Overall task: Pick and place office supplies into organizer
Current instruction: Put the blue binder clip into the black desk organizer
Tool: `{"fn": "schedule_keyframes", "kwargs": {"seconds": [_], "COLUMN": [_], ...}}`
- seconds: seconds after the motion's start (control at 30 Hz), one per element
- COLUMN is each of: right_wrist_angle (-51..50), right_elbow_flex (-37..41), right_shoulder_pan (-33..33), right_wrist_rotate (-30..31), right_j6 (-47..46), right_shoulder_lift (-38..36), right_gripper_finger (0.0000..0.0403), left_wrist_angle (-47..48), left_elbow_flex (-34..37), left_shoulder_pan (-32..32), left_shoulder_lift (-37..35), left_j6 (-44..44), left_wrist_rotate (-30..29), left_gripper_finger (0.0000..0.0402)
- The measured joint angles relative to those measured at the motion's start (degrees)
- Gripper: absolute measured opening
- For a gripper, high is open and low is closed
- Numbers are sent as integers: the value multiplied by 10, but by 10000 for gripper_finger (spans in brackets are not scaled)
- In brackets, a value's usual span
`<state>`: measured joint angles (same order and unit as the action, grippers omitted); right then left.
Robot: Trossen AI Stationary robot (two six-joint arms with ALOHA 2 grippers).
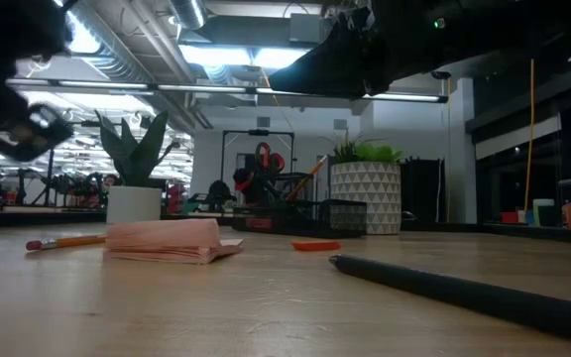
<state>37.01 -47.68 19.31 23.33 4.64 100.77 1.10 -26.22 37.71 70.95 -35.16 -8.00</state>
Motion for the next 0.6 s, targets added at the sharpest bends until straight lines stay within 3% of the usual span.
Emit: {"fn": "schedule_keyframes", "kwargs": {"seconds": [0.3, 0.6], "right_wrist_angle": [1, -37], "right_elbow_flex": [0, 0], "right_shoulder_pan": [0, 0], "right_wrist_rotate": [-3, -75], "right_j6": [4, 33], "right_shoulder_lift": [-4, -57], "right_gripper_finger": [8, 8], "left_wrist_angle": [-1, -1], "left_elbow_flex": [0, 0], "left_shoulder_pan": [0, -17], "left_shoulder_lift": [-102, -183], "left_j6": [133, 243], "left_wrist_rotate": [-55, -131], "left_gripper_finger": [1, 1]}}
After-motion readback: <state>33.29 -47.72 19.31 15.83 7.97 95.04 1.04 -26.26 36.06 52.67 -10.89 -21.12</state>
